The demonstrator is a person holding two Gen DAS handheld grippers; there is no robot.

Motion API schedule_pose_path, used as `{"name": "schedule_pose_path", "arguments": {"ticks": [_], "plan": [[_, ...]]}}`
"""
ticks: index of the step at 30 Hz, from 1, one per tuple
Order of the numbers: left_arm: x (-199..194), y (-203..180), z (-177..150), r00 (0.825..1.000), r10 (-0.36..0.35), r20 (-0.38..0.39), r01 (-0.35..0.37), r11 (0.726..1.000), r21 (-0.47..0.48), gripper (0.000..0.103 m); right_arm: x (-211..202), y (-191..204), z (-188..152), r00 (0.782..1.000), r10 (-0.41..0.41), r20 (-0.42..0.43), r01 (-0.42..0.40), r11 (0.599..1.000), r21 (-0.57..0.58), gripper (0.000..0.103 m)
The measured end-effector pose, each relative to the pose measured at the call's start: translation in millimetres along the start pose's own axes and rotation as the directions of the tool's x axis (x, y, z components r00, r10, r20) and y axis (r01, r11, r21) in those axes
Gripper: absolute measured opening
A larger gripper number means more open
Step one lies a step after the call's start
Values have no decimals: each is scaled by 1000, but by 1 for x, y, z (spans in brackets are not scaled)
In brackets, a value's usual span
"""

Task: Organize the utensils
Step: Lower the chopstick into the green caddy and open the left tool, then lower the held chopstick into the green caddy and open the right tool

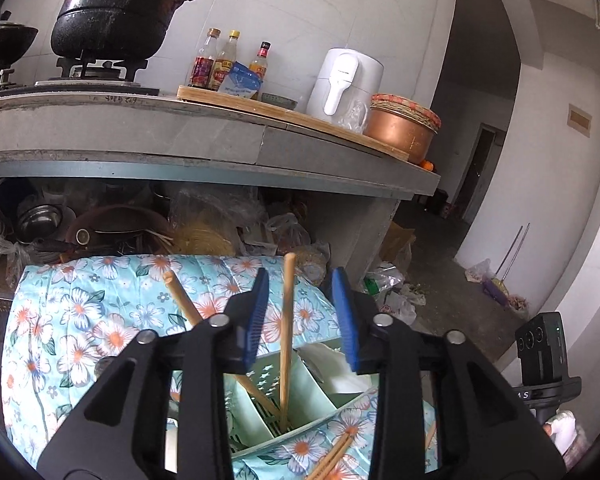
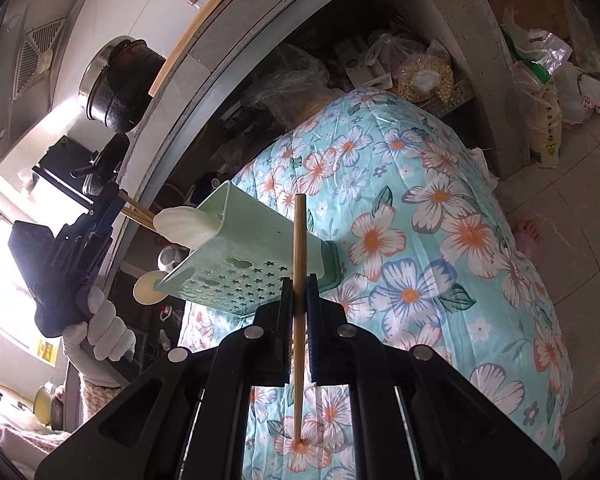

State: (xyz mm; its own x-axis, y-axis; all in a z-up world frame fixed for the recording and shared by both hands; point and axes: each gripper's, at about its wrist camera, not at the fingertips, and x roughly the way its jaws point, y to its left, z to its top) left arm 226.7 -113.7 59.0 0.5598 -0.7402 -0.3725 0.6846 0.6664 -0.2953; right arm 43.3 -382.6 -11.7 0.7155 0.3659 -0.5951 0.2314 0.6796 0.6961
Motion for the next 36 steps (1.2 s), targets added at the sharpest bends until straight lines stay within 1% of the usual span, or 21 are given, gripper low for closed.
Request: {"name": "schedule_pose_path", "arguments": {"ticks": [1, 3, 5, 9, 12, 15, 17, 20, 24, 28, 30, 33, 36], "plan": [[-2, -1, -1, 1000, -4, 6, 4, 1000, 3, 38, -1, 1, 0, 1000, -1, 3, 1, 1000, -1, 7], [-7, -1, -2, 1000, -6, 16, 6, 1000, 7, 46, -3, 3, 0, 1000, -1, 9, 1, 1000, -7, 7], [-13, -1, -3, 1000, -12, 29, 12, 1000, 5, 49, -5, 7, 0, 1000, 0, 16, 0, 1000, -16, 7], [-30, 0, -6, 999, -15, 49, 15, 1000, 0, 58, -14, 23, 6, 999, 16, 38, -14, 998, -58, 7], [-46, 1, -13, 998, -24, 56, 25, 1000, -5, 64, -27, 45, 16, 997, 45, 66, -37, 993, -113, 7], [-61, 2, -23, 998, -34, 49, 34, 999, 1, 69, -40, 80, 30, 991, 80, 104, -56, 976, -210, 7], [-70, 5, -32, 998, -37, 41, 37, 999, 2, 70, -48, 106, 38, 985, 110, 131, -69, 956, -285, 7], [-84, 11, -46, 999, -39, 24, 39, 999, -8, 71, -56, 147, 50, 976, 149, 160, -75, 915, -396, 7], [-99, 19, -63, 999, -33, 4, 33, 999, -23, 71, -54, 200, 68, 965, 186, 184, -61, 844, -533, 7], [-111, 25, -76, 1000, -15, -1, 15, 1000, -27, 71, -43, 237, 85, 961, 201, 192, -45, 792, -609, 7], [-115, 29, -82, 1000, -12, -7, 11, 999, -38, 71, -31, 249, 91, 962, 189, 198, -18, 767, -641, 7], [-116, 34, -88, 1000, -4, -22, 3, 998, -58, 72, -9, 259, 96, 969, 153, 194, 18, 741, -671, 7], [-116, 39, -93, 999, -3, -34, 0, 997, -76, 72, 18, 260, 94, 977, 89, 193, 75, 706, -704, 7]]}}
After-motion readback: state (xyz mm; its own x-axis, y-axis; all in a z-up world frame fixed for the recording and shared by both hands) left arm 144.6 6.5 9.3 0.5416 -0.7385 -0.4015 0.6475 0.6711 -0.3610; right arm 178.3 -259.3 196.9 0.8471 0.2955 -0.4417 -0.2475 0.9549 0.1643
